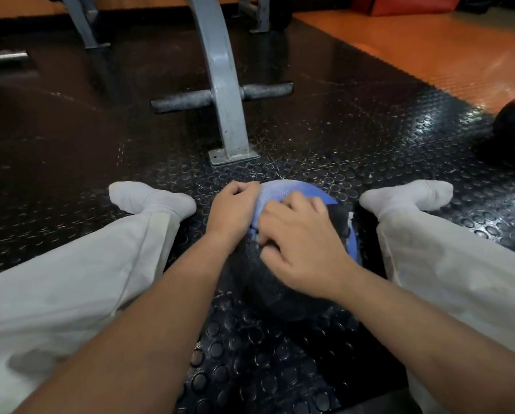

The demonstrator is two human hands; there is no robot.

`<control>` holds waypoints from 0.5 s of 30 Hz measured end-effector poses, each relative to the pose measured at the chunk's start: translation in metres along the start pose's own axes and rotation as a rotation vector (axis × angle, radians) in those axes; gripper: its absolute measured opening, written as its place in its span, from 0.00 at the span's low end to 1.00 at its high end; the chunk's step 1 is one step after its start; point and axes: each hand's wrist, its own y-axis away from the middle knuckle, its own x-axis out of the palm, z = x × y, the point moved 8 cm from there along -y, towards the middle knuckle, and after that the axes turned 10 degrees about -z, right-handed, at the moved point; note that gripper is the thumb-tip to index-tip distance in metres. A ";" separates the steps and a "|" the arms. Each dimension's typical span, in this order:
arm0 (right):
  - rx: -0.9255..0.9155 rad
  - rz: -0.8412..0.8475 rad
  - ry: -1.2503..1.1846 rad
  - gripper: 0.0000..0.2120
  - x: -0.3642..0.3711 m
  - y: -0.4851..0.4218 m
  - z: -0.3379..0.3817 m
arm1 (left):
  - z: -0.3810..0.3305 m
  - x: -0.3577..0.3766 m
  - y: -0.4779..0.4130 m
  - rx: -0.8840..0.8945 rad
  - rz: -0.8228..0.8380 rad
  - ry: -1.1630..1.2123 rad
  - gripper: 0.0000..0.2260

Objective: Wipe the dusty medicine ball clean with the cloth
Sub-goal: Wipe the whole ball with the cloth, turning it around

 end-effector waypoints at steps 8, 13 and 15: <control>0.536 0.023 -0.251 0.14 0.004 -0.030 -0.092 | 0.003 -0.002 0.018 0.035 -0.032 -0.013 0.07; 0.316 -0.018 -0.154 0.12 0.000 -0.026 -0.055 | -0.010 0.004 0.015 0.114 -0.070 -0.102 0.15; 0.061 0.004 -0.133 0.11 0.003 -0.010 -0.017 | -0.016 0.004 0.009 0.178 0.015 -0.018 0.16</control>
